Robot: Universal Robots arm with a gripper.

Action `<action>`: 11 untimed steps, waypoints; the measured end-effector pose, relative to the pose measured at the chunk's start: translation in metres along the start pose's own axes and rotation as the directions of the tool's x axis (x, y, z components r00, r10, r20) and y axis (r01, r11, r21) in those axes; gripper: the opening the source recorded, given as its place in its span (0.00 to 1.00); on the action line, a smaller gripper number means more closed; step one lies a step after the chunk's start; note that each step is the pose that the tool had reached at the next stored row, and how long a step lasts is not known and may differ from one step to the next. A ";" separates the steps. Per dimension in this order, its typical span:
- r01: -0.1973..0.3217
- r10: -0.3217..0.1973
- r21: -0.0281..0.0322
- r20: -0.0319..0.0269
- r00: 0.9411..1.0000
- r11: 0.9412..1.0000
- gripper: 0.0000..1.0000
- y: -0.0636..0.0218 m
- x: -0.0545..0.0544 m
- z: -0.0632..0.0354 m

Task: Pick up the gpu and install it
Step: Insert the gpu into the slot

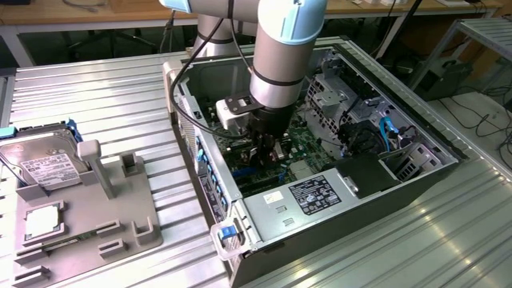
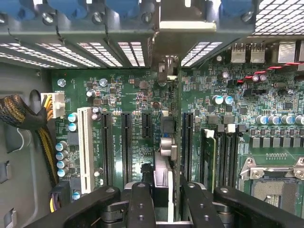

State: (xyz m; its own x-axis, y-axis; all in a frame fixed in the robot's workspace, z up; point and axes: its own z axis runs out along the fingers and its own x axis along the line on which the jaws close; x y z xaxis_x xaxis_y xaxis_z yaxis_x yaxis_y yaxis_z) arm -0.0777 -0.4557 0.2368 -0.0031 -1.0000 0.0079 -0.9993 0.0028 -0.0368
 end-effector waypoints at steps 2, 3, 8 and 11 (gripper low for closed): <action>0.000 0.000 0.000 0.000 1.000 1.000 0.28 0.0018 0.000 -0.0002; -0.002 0.002 0.000 0.000 1.000 1.000 0.28 0.0027 0.000 -0.0001; -0.012 0.012 0.000 0.000 1.000 1.000 0.28 0.0025 0.000 0.0009; -0.012 0.012 0.000 -0.001 1.000 1.000 0.28 0.0020 0.000 0.0009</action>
State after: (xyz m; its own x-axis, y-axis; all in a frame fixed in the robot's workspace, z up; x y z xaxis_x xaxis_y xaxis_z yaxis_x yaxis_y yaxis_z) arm -0.0797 -0.4557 0.2358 -0.0151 -0.9999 0.0080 -0.9992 0.0148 -0.0368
